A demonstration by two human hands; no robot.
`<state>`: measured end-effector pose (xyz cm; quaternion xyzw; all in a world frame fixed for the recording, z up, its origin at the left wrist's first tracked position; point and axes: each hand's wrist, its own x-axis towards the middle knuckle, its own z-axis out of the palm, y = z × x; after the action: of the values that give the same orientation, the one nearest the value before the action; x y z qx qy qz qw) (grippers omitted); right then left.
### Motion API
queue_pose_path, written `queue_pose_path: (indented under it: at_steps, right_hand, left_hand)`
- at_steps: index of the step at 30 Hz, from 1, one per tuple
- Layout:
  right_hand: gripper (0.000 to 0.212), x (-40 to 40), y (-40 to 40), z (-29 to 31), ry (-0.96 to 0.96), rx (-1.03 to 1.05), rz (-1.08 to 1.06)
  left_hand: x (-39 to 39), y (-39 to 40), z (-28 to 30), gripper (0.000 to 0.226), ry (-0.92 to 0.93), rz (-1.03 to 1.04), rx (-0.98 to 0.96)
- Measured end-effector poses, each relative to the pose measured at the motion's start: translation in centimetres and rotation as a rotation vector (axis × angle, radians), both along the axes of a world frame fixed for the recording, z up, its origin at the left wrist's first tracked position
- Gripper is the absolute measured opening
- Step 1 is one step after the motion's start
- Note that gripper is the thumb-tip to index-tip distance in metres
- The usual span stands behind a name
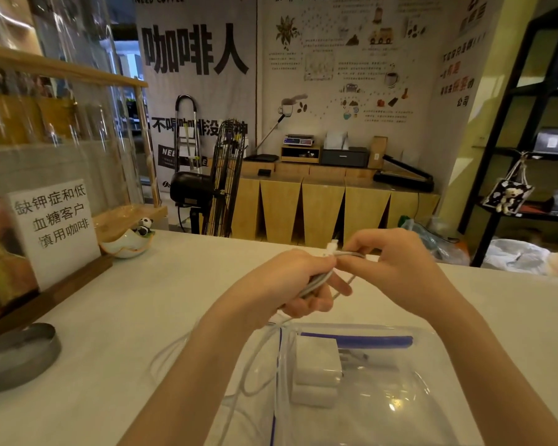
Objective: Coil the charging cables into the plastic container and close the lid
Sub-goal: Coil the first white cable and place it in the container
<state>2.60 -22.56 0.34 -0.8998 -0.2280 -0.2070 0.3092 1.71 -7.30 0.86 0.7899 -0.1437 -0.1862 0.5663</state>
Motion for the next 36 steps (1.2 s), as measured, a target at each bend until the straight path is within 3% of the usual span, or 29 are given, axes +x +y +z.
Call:
queue_pose_path:
  at_steps: [2, 4, 10, 14, 19, 22, 25, 28, 33, 36]
  right_hand:
    - [0.011, 0.0, 0.5, -0.3, -0.019, 0.019, -0.022]
    - [0.012, -0.1, 1.2, -0.4, -0.03, 0.06, -0.022]
    - [0.017, -0.7, 3.4, -1.2, 0.085, 0.209, 0.116]
    - [0.025, -1.5, 4.6, -1.6, 0.131, 0.138, 0.185]
    - [0.026, -2.0, 5.2, -1.5, 0.184, -0.101, 0.197]
    - [0.029, -2.0, 4.9, -1.2, 0.232, -0.226, 0.184]
    - [0.031, -1.5, 4.1, -1.0, 0.205, -0.242, 0.177]
    - [0.031, -0.7, 3.1, -1.0, 0.183, -0.194, 0.175]
    - [0.021, 0.4, 1.5, -0.9, 0.123, -0.119, 0.162]
    - [0.009, 0.7, 0.7, -0.6, -0.002, -0.101, 0.045]
  left_hand:
    - [0.5, -0.6, -0.3, 0.043, -0.022, 0.111, 0.048]
    - [1.1, -0.8, -0.5, 0.041, -0.024, 0.186, -0.02]
    - [2.0, 0.3, -0.9, 0.04, -0.003, 0.329, -0.477]
    - [1.9, 1.8, -0.8, 0.046, 0.051, 0.21, -0.906]
    - [1.4, 2.8, 0.6, 0.049, 0.128, 0.065, -1.161]
    - [0.9, 3.5, 0.9, 0.052, 0.202, -0.133, -1.251]
    - [0.4, 3.6, 1.1, 0.05, 0.268, -0.325, -1.178]
    - [-0.1, 3.4, 1.2, 0.052, 0.227, -0.412, -0.981]
    - [-1.4, 2.7, 1.7, 0.052, 0.093, -0.427, -0.56]
    - [-1.4, 2.1, 1.5, 0.048, 0.07, -0.297, -0.289]
